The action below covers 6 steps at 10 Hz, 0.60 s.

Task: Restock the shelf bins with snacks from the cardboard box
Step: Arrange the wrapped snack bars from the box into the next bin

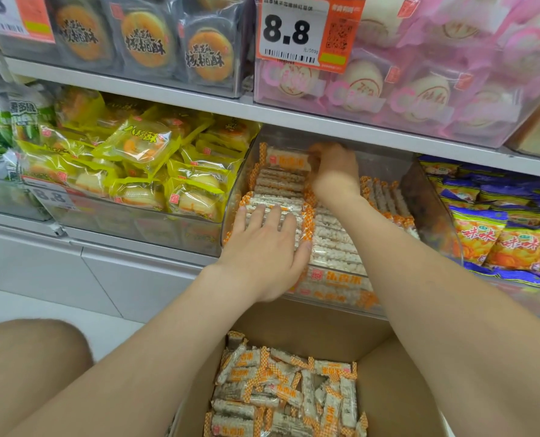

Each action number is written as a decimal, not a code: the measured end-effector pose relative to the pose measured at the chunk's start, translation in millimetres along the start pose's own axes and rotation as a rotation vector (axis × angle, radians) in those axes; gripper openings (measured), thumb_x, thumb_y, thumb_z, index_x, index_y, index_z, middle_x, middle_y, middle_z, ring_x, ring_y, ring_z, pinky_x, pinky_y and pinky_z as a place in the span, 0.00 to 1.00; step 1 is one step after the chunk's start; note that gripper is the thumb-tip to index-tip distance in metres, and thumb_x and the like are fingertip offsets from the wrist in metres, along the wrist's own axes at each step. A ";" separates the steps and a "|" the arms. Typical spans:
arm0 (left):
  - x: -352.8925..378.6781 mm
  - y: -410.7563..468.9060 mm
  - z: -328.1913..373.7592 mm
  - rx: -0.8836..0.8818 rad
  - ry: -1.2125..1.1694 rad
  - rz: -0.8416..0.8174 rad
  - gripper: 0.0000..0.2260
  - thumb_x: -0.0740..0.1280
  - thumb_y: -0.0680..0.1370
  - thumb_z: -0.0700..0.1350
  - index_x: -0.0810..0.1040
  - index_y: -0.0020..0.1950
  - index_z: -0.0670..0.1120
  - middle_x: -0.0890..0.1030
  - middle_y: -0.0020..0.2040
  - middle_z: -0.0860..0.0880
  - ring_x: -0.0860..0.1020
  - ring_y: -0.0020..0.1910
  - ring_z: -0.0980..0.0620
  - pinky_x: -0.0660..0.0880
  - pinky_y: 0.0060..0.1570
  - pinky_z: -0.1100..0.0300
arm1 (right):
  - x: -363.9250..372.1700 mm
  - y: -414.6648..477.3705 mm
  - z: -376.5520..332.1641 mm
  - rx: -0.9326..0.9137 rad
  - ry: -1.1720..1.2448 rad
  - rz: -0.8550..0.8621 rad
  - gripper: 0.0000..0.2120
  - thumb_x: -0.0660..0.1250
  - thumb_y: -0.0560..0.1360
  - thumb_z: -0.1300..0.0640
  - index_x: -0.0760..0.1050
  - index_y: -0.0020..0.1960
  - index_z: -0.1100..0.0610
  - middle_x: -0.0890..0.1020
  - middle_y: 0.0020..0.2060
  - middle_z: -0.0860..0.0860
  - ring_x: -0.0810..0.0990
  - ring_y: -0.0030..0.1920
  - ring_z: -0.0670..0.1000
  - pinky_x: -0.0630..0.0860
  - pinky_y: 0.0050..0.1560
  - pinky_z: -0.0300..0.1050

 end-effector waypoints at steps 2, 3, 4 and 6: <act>0.6 1.1 -0.3 0.005 -0.004 -0.009 0.30 0.43 0.86 0.61 0.52 0.85 0.46 0.52 0.86 0.43 0.49 0.84 0.39 0.43 0.81 0.36 | 9.6 2.0 -4.3 0.017 0.041 -0.015 0.14 0.64 0.82 0.63 0.84 0.62 0.53 0.84 0.58 0.59 0.84 0.57 0.62 0.78 0.56 0.47; 0.9 1.5 -0.8 0.006 -0.008 -0.002 0.30 0.43 0.86 0.61 0.53 0.85 0.46 0.53 0.85 0.42 0.50 0.84 0.39 0.44 0.81 0.36 | 11.8 1.5 -6.5 0.007 0.010 -0.006 0.14 0.64 0.83 0.61 0.83 0.63 0.52 0.83 0.61 0.59 0.83 0.59 0.63 0.79 0.57 0.49; 1.3 1.1 -0.8 0.009 -0.011 0.000 0.31 0.43 0.86 0.61 0.53 0.85 0.46 0.53 0.85 0.42 0.50 0.84 0.39 0.43 0.81 0.37 | 10.3 -1.2 -9.7 -0.021 -0.058 0.034 0.16 0.65 0.81 0.63 0.82 0.64 0.51 0.79 0.65 0.59 0.79 0.62 0.64 0.79 0.57 0.52; 0.7 0.6 -0.2 0.005 -0.005 0.000 0.30 0.43 0.86 0.61 0.52 0.85 0.46 0.53 0.85 0.42 0.50 0.84 0.39 0.44 0.81 0.37 | 6.5 0.4 -4.4 0.047 -0.011 0.033 0.14 0.64 0.80 0.68 0.83 0.58 0.54 0.82 0.56 0.58 0.82 0.55 0.62 0.73 0.47 0.45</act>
Point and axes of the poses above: each hand's wrist, its own y-axis towards the middle knuckle, its own x-axis out of the palm, z = x × y, the point moved 8 cm from there along y, towards the middle knuckle
